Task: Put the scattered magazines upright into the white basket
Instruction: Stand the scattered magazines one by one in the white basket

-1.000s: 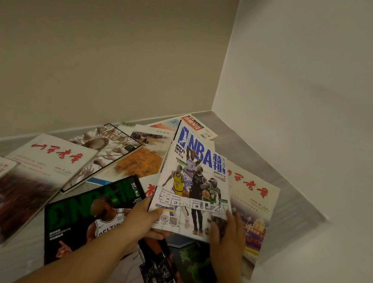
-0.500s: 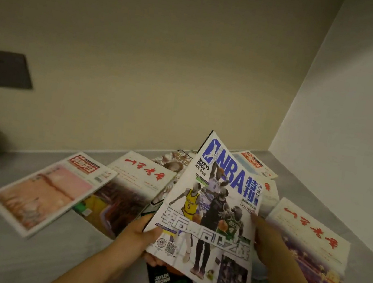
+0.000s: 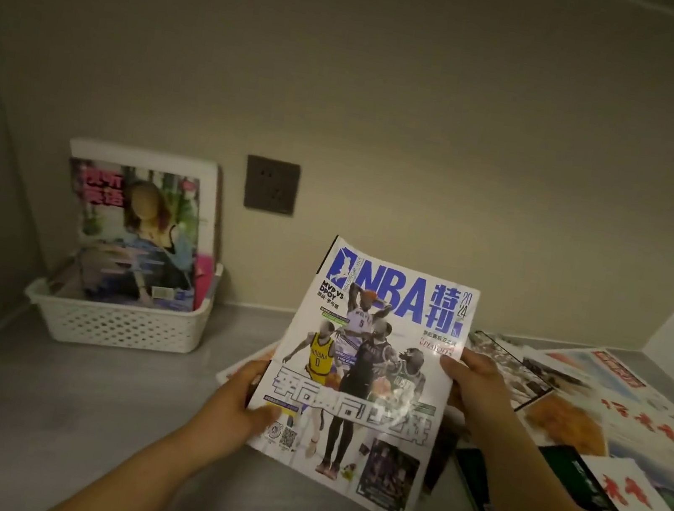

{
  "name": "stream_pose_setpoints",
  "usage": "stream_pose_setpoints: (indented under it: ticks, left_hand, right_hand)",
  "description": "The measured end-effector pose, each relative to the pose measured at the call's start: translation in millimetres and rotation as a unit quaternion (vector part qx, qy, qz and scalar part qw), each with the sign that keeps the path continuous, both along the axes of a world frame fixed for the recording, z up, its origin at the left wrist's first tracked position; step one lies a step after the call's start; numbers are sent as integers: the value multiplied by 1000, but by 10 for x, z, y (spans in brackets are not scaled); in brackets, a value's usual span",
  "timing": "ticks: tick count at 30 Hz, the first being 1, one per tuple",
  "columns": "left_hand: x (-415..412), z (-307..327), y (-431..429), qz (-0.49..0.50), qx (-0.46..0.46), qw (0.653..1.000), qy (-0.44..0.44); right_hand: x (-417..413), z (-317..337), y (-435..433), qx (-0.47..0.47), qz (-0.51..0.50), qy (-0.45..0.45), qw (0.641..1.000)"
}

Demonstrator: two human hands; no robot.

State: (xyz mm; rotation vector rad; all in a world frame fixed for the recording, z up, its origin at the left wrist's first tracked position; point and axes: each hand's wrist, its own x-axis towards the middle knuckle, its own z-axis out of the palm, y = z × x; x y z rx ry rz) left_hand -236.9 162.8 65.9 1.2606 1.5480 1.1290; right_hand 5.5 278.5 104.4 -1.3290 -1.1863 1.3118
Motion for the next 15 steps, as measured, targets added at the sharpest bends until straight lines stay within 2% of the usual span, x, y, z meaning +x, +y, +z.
stream_pose_setpoints:
  ticks: [8,15]
  left_hand:
    - [-1070,197,146,192,63,979,17]
    - [-1978,663,352,320,162,933,27]
  right_hand:
    - [-1361,321,14,83,116,-37,989]
    - [-2343,769,245,175,148,-51,972]
